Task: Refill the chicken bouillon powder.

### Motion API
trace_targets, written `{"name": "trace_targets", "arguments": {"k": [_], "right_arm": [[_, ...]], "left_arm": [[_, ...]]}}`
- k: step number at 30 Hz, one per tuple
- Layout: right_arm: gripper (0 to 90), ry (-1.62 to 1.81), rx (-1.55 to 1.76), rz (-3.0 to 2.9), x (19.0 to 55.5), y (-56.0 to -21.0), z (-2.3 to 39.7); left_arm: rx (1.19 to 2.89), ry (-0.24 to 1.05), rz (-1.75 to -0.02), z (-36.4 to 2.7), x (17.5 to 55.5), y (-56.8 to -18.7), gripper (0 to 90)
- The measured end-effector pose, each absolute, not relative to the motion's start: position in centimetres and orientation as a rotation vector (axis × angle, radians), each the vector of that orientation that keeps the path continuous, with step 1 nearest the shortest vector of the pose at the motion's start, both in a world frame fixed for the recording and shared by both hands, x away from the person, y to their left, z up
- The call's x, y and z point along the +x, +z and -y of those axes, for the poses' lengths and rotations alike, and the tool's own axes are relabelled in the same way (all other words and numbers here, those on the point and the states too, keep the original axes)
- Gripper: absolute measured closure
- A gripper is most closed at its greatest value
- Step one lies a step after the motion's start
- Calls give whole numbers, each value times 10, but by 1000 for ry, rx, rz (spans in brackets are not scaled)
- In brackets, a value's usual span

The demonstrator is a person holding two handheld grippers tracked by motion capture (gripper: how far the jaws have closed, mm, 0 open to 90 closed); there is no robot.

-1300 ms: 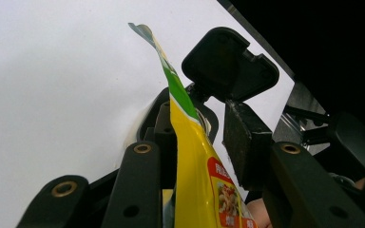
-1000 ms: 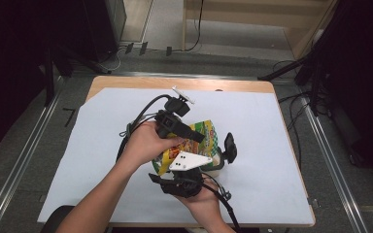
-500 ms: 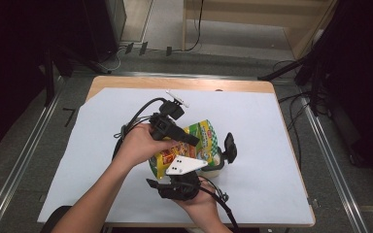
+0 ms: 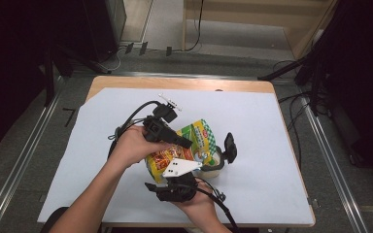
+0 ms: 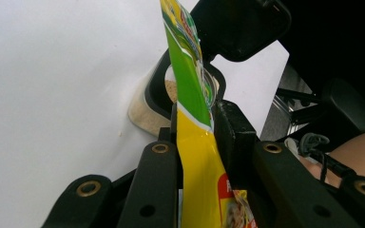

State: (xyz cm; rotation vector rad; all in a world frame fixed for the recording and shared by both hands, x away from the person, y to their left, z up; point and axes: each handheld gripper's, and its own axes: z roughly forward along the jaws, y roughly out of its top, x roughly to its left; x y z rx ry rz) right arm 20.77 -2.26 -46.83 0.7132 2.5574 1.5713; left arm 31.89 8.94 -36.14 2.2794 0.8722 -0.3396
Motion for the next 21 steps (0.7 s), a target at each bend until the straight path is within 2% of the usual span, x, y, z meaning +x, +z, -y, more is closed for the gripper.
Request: {"name": "trace_targets", "arguments": {"k": [5, 21], "right_arm": [[517, 1571, 769, -2560, 211, -473, 24], [508, 1532, 812, -2566, 216, -483, 30]], "left_arm": [[2293, -289, -820, -93, 315, -362, 810], [2253, -348, -834, -95, 324, -375, 787]]}}
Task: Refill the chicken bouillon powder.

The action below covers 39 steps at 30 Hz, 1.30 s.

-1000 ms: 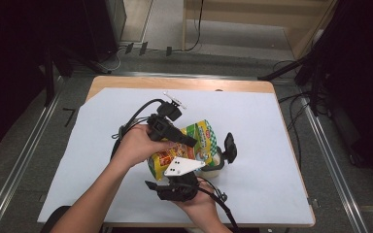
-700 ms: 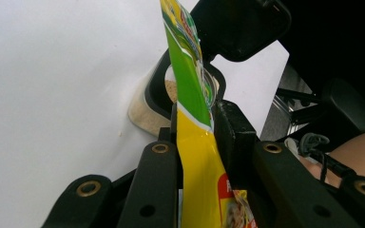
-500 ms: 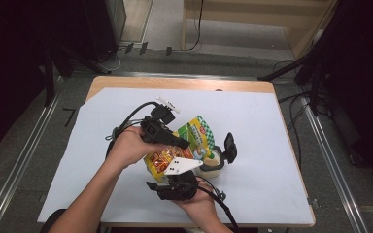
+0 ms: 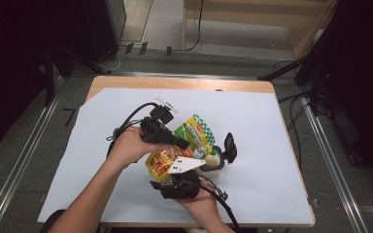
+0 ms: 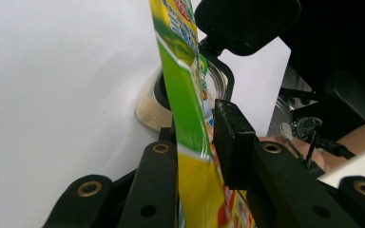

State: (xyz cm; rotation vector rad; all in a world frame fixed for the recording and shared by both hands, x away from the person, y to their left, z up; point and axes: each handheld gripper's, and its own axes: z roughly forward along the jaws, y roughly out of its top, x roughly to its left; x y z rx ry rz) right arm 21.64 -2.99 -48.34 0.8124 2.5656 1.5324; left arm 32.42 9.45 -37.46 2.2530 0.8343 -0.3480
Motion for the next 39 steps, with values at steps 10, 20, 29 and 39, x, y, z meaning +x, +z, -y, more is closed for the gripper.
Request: {"name": "trace_targets", "arguments": {"k": [10, 20, 29, 39], "right_arm": [[513, 1497, 783, -2582, 215, -488, 28], [512, 1469, 756, -2595, 213, -490, 25], [505, 1473, 731, -2562, 212, -485, 26], [503, 1467, 716, -2540, 212, -482, 29]], "left_arm": [[2276, -330, -794, -81, 328, -385, 841], [2248, -393, -767, -100, 327, -377, 887], [2207, -424, -739, -112, 329, -370, 894], [2186, -420, -740, -118, 330, -366, 900]]}}
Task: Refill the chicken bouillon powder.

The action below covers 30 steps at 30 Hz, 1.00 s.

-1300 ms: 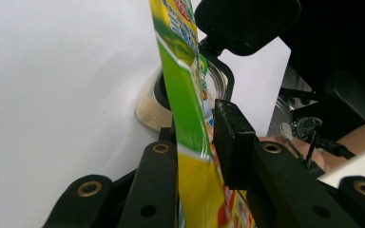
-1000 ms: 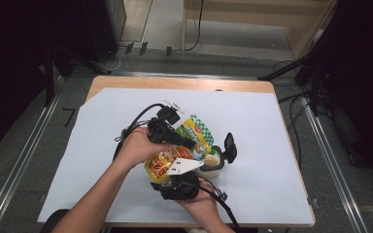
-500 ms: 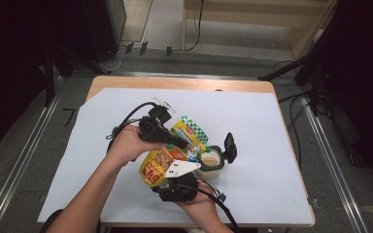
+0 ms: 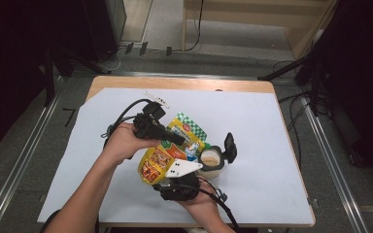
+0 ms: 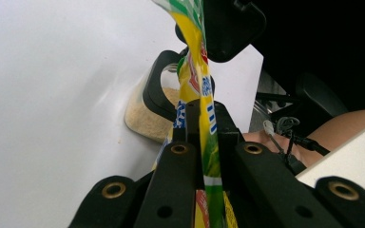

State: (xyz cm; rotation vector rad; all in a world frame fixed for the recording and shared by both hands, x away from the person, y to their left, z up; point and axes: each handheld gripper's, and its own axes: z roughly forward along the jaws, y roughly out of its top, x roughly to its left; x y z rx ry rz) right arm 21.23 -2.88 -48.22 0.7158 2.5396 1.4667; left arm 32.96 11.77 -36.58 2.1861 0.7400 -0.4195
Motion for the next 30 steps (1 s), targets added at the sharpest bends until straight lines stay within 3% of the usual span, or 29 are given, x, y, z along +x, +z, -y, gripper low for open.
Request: {"name": "trace_targets", "arguments": {"k": [10, 30], "right_arm": [[498, 1503, 705, -2503, 214, -479, 34], [467, 1542, 690, -2500, 214, -478, 37]], "left_arm": [[2162, -378, -710, -125, 328, -357, 900], [2134, -420, -662, -140, 330, -350, 900]]}}
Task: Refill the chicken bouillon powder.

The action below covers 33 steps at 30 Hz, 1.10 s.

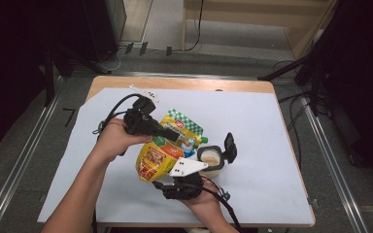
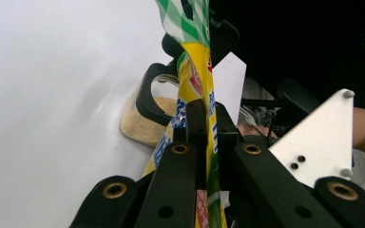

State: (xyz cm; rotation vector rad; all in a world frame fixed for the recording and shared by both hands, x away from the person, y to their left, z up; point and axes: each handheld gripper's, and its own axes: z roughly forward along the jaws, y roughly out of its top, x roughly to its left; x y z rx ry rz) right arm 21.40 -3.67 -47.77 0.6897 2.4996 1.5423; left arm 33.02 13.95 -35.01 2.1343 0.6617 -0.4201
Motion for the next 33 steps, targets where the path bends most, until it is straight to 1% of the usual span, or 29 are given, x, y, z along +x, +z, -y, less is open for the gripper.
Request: {"name": "trace_targets", "arguments": {"k": [5, 17, 26, 33], "right_arm": [[449, 1547, 715, -2501, 217, -479, 39], [440, 1569, 796, -2457, 223, -477, 47], [446, 1558, 859, -2434, 226, -477, 53], [448, 1575, 852, -2442, 225, -475, 52]], "left_arm": [[2106, -421, -651, -147, 331, -346, 900], [2037, -426, -657, -166, 333, -338, 900], [2004, -342, -711, -182, 337, -334, 900], [1988, -276, -783, -192, 347, -340, 900]]}}
